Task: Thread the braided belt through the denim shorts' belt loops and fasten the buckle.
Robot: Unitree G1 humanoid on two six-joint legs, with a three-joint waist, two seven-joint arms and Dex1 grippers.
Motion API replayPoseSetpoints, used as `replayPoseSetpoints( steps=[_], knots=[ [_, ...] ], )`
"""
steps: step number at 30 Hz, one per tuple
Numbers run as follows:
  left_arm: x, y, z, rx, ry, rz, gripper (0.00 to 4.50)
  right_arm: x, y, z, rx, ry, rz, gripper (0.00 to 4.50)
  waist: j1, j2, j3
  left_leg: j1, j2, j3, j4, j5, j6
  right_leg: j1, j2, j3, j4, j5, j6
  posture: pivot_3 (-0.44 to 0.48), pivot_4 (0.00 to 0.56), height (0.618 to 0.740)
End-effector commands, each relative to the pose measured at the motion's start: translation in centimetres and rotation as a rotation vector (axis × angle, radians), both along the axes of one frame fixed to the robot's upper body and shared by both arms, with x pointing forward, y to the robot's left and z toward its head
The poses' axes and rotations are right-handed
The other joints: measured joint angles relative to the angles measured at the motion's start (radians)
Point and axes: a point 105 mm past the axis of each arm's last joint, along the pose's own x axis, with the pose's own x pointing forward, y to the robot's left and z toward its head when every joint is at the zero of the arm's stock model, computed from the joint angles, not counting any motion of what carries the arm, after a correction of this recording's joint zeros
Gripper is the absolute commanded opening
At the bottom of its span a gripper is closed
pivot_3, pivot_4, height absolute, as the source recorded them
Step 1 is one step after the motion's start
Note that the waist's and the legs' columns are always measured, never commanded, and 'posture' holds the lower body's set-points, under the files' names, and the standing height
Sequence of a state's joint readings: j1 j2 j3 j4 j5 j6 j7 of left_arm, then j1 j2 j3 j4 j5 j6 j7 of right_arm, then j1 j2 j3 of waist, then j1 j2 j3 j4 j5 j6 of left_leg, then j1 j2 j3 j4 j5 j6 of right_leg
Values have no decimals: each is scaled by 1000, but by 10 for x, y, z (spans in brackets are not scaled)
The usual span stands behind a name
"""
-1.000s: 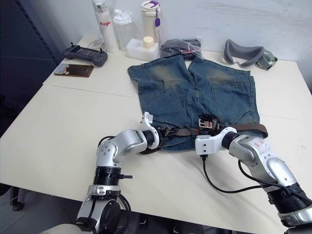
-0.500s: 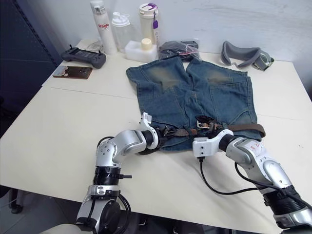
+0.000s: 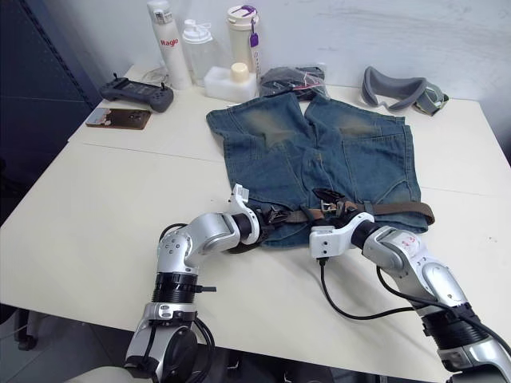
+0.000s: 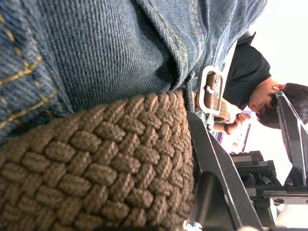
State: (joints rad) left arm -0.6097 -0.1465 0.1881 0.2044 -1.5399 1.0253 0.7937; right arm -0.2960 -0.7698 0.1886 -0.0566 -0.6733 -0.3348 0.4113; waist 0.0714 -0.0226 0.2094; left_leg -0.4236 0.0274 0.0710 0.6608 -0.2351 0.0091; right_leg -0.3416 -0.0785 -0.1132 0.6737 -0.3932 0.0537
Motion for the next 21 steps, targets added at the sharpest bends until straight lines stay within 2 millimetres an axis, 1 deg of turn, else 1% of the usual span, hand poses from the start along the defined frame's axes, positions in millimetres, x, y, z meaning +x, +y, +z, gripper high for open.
replayPoseSetpoints(
  steps=[1,4,5,8,11,15,18,21],
  knots=[
    [-9,-11,-10,6,36,-40,0,0,-1,8,-26,-42,17,3141,0,0,0,0,0,0,0,0,0,0,0,0,0,0,0,0,150,683],
    [-9,-11,-10,4,35,-40,0,0,-2,5,-38,-35,18,1854,0,0,0,0,0,0,0,0,0,0,0,0,0,0,0,0,150,683],
    [-9,-11,-10,4,36,-39,0,0,-3,5,-40,-33,17,1232,0,0,0,0,0,0,0,0,0,0,0,0,0,0,0,0,150,683],
    [-9,-10,-10,3,35,-37,0,0,-2,5,-46,-29,24,20,0,0,0,0,0,0,0,0,0,0,0,0,0,0,0,0,150,683],
    [-9,-8,-11,4,32,-37,0,0,-2,6,-62,-28,36,20,0,0,0,0,0,0,0,0,0,0,0,0,0,0,0,0,150,683],
    [-15,1,-9,34,-32,-110,0,1,-3,9,-79,-33,46,20,-1,0,0,0,0,0,0,0,0,0,0,0,-1,0,0,0,150,683],
    [-25,14,-15,100,-76,-186,0,3,-5,14,-79,-39,44,20,-14,0,0,0,0,0,-1,0,0,0,0,0,0,0,0,0,150,683],
    [-37,23,-18,141,-128,-277,0,5,-6,16,-78,-42,43,20,-24,0,0,1,1,0,-2,0,-1,-1,1,0,0,0,-1,0,150,683]
  ],
)
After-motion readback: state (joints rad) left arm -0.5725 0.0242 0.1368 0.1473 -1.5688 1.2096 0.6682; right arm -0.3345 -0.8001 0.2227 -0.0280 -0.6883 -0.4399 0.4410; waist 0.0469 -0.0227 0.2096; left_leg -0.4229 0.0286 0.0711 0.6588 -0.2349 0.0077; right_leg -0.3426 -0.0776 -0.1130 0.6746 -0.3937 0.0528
